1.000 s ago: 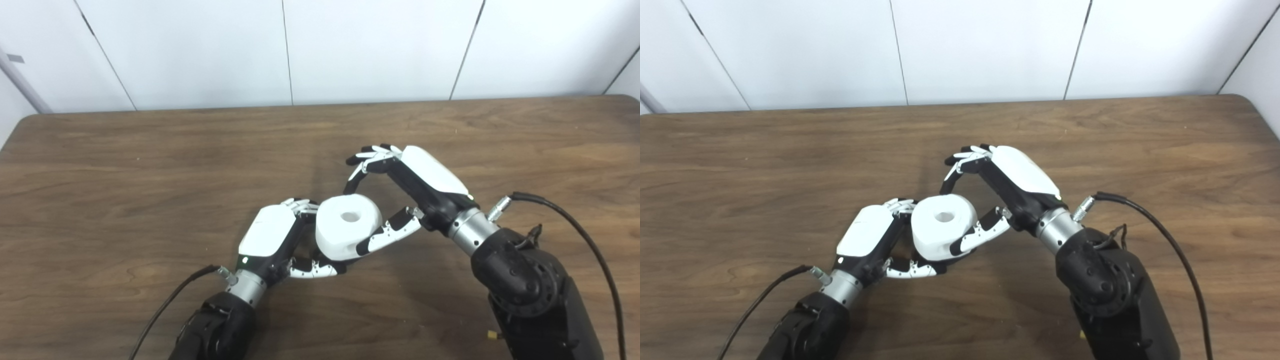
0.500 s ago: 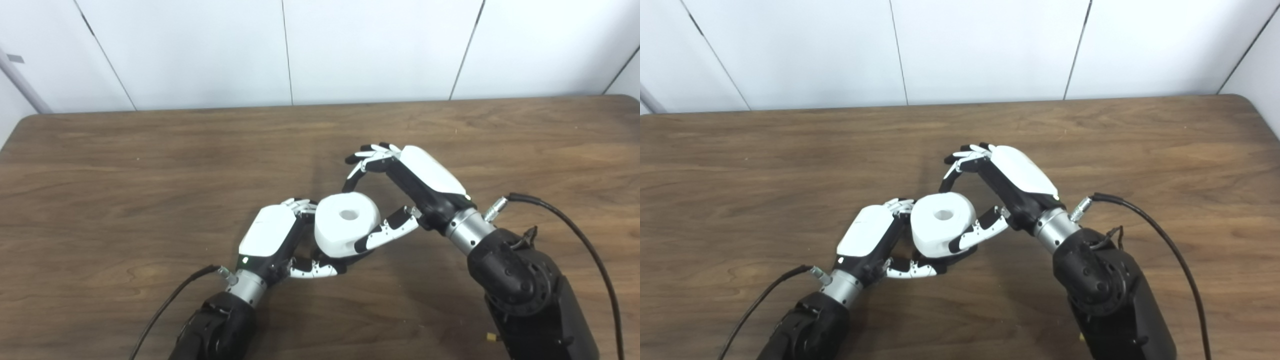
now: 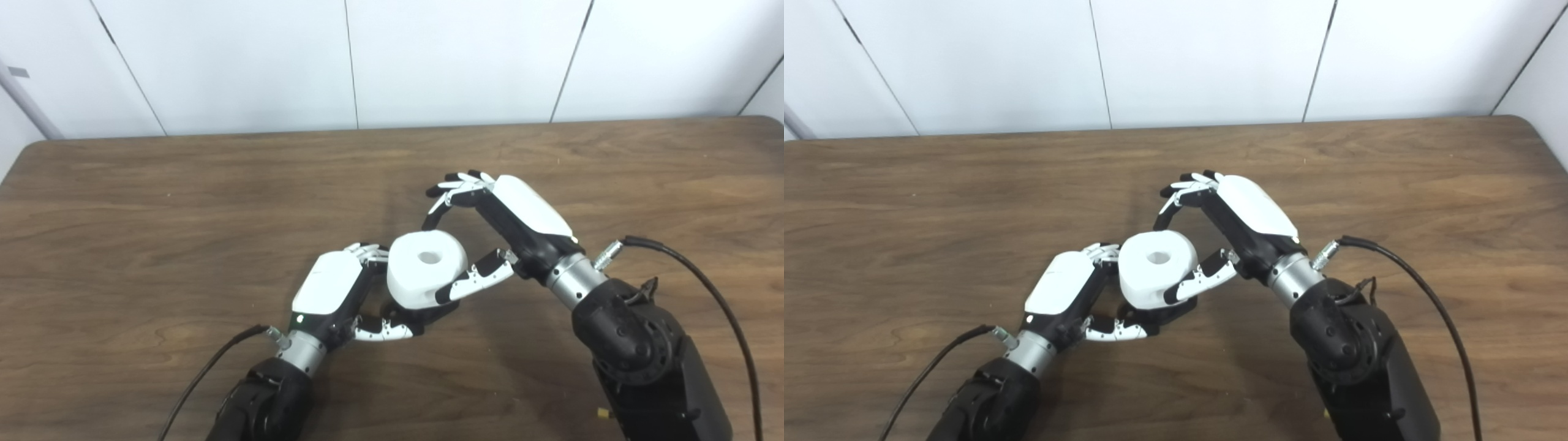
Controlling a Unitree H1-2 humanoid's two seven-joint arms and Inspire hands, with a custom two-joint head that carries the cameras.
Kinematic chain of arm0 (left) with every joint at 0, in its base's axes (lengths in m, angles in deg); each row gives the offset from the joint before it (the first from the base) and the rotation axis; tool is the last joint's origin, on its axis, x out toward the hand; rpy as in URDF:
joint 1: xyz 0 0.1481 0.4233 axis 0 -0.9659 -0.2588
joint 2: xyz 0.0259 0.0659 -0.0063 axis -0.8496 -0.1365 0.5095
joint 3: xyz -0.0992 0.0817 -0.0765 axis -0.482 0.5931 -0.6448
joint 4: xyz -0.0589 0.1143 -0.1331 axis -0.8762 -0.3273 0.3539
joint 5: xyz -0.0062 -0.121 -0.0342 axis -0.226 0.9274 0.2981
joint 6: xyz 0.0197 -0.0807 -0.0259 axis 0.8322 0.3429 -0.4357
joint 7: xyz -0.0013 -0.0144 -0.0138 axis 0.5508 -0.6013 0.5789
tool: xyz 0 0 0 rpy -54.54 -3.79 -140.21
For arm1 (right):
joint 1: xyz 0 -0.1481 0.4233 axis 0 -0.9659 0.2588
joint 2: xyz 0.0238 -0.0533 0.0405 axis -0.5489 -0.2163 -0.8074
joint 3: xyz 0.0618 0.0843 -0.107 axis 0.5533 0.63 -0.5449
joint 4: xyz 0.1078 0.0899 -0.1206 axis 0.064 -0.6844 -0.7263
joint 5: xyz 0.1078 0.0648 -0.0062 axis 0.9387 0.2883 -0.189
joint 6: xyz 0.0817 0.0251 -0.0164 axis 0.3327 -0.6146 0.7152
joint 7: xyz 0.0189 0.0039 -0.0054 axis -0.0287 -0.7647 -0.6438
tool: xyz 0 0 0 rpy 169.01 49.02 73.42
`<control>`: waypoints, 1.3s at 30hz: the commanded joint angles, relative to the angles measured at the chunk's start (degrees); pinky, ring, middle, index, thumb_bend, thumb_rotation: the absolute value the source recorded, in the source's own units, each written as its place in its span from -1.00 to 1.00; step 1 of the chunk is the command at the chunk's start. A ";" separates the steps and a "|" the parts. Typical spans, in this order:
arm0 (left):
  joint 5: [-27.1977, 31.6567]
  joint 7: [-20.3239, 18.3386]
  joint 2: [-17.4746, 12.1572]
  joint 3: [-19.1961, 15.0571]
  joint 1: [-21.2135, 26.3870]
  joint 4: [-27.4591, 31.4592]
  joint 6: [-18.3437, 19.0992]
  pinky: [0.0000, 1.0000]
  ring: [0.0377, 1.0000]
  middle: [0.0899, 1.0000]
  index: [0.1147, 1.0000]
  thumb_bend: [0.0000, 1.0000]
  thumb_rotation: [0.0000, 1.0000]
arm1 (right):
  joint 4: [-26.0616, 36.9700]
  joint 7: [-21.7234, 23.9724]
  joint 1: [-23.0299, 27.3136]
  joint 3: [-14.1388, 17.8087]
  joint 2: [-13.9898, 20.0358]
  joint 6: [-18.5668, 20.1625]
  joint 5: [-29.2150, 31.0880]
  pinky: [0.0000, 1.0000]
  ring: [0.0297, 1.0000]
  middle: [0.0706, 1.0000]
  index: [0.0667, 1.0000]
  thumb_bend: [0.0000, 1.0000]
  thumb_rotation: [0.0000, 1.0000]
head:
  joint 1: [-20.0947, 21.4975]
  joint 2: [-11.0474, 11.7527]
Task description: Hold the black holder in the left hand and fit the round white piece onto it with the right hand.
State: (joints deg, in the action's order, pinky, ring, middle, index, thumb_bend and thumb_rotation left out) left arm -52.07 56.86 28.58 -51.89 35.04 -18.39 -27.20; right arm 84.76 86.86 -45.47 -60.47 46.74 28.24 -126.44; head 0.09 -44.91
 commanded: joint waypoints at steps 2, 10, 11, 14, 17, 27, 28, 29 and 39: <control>0.43 -2.88 -0.79 1.03 -1.10 -0.79 0.36 0.77 0.64 0.45 -0.17 0.05 -0.89 | -0.26 -0.38 0.15 -0.23 0.19 -0.91 0.20 1.00 0.85 0.61 -0.11 0.05 -0.73 | 0.02 -0.08; 0.63 -2.34 -0.94 0.90 -1.08 -1.07 -0.23 0.76 0.63 0.45 -0.17 0.05 -0.89 | -0.21 -0.28 -0.38 -0.46 0.36 -0.72 0.69 1.00 0.86 0.60 -0.11 0.05 -0.73 | 0.02 -0.08; 0.68 -2.22 -0.97 0.85 -1.03 -1.12 -0.37 0.76 0.63 0.45 -0.17 0.05 -0.89 | -0.21 -0.23 -0.34 -0.48 0.42 -0.71 0.73 1.00 0.86 0.60 -0.11 0.05 -0.73 | -0.08 -0.55; 0.76 -2.16 -1.00 0.72 -0.95 -1.19 -0.58 0.75 0.62 0.44 -0.17 0.05 -0.89 | -0.19 0.03 -0.23 -0.53 0.71 -0.75 0.93 1.00 0.86 0.60 -0.11 0.05 -0.73 | -0.08 -0.55; 0.62 -2.02 -1.03 0.66 -0.87 -1.33 -0.95 0.75 0.63 0.44 -0.17 0.05 -0.89 | -0.05 0.59 -0.06 -0.63 0.92 -0.30 0.90 1.00 0.87 0.60 -0.11 0.05 -0.73 | -0.08 -0.55; 0.46 -2.28 -1.01 0.44 -0.78 -1.12 -1.01 0.74 0.63 0.44 -0.17 0.05 -0.89 | 0.14 0.99 -0.09 -0.94 1.04 0.18 1.39 1.00 0.85 0.59 -0.11 0.05 -0.73 | 0.09 -1.44; 0.41 -2.27 -1.02 0.45 -0.76 -1.13 -1.02 0.74 0.63 0.44 -0.17 0.05 -0.89 | 0.11 0.96 -0.13 -0.95 1.05 0.17 1.51 1.00 0.85 0.59 -0.11 0.05 -0.73 | 0.09 -1.44; 0.31 -2.30 -1.04 0.49 -0.71 -1.16 -1.02 0.74 0.62 0.44 -0.17 0.05 -0.89 | 0.07 0.91 -0.20 -0.98 1.08 0.10 1.57 1.00 0.84 0.59 -0.11 0.05 -0.73 | 0.12 -1.44; 0.21 -1.96 -0.95 0.58 -0.43 -1.73 -1.23 0.73 0.63 0.44 -0.17 0.05 -0.89 | -0.02 1.15 -0.09 -1.55 1.55 0.58 0.56 1.00 0.85 0.59 -0.10 0.05 -0.72 | 0.30 -1.11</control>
State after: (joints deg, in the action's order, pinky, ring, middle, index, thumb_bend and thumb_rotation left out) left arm -52.12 56.97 28.13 -52.16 35.28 -18.77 -28.69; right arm 84.76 86.69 -45.82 -61.38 47.01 29.09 -125.06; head 0.35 -46.05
